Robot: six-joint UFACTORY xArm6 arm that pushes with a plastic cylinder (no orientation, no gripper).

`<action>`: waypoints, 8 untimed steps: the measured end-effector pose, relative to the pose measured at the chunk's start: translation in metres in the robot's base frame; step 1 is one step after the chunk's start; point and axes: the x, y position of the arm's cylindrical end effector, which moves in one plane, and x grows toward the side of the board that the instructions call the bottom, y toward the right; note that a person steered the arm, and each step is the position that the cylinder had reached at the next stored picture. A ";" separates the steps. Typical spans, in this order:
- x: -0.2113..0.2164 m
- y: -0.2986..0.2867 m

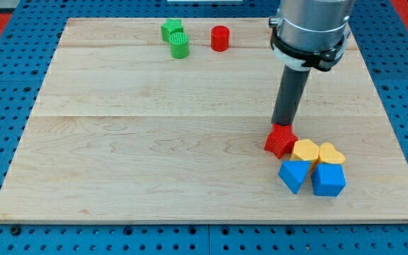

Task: Drag the red circle towards the bottom of the green circle

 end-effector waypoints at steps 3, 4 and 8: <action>-0.231 0.005; -0.232 -0.073; -0.147 -0.107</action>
